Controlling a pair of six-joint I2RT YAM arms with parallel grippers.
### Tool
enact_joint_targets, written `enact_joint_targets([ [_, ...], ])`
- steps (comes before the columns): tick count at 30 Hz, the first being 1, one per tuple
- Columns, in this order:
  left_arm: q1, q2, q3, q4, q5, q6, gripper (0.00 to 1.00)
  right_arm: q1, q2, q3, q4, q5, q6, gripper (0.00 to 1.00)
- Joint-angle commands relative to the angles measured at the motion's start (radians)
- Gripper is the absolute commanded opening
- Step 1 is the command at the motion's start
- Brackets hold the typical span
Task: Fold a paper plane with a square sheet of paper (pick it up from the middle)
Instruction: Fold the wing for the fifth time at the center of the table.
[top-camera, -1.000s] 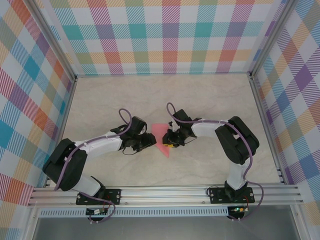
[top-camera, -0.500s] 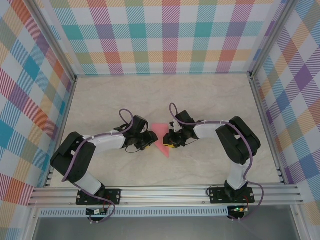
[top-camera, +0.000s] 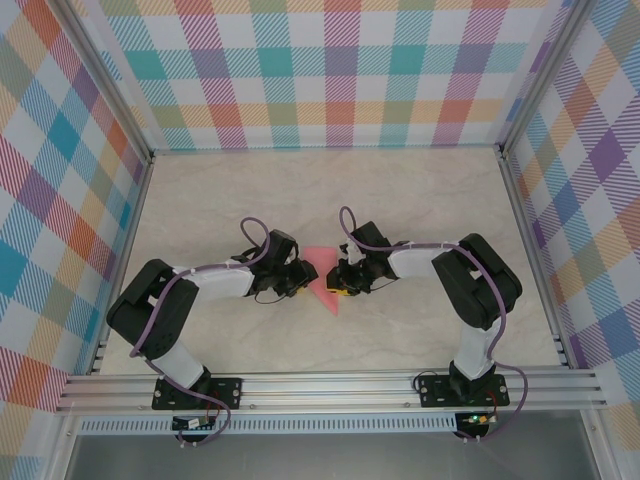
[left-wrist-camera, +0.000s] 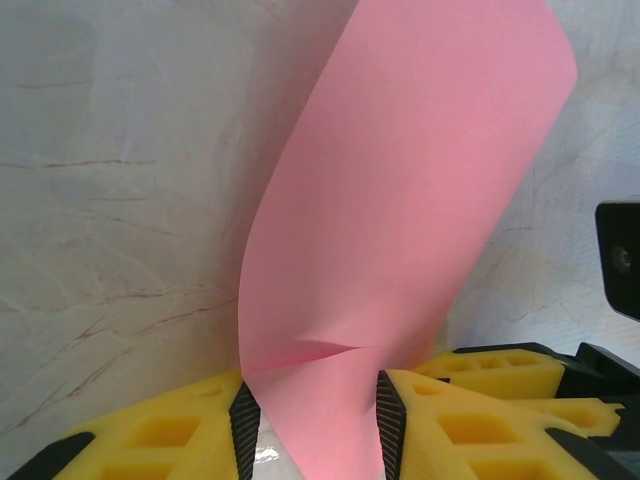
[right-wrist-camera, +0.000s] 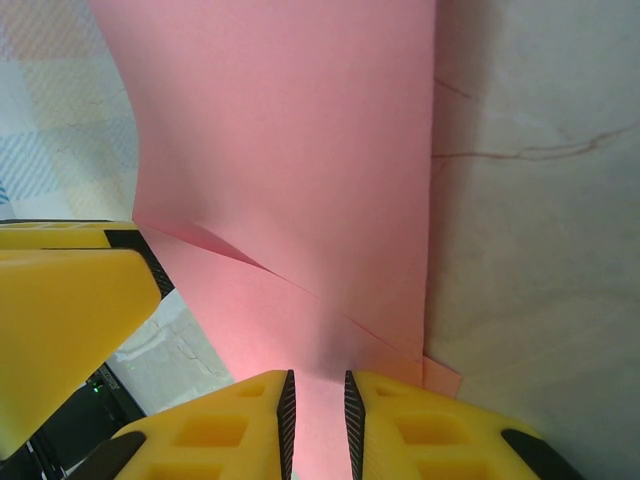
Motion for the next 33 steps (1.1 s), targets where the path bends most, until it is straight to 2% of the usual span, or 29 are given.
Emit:
enact_joint_targets([
  [1, 0.016, 0.022, 0.011, 0.026, 0.012, -0.019, 0.38, -0.009, -0.002, -0.040, -0.054, 0.049, 0.003, 0.23],
  [8, 0.016, 0.021, -0.001, 0.064, 0.020, -0.028, 0.38, -0.014, -0.006, -0.050, -0.042, 0.049, 0.013, 0.24],
  [15, 0.015, 0.027, -0.010, 0.117, 0.035, -0.026, 0.30, -0.020, -0.010, -0.060, -0.020, 0.038, 0.023, 0.24],
  [21, 0.015, 0.025, -0.012, 0.144, 0.058, -0.012, 0.28, -0.026, -0.025, -0.071, 0.006, 0.039, 0.038, 0.25],
  [26, 0.014, 0.030, -0.006, 0.108, 0.057, 0.020, 0.18, -0.029, -0.061, -0.078, 0.020, 0.048, 0.037, 0.27],
  [33, -0.006, 0.012, 0.031, 0.014, 0.024, 0.044, 0.02, -0.029, -0.207, -0.118, -0.001, 0.132, -0.006, 0.38],
])
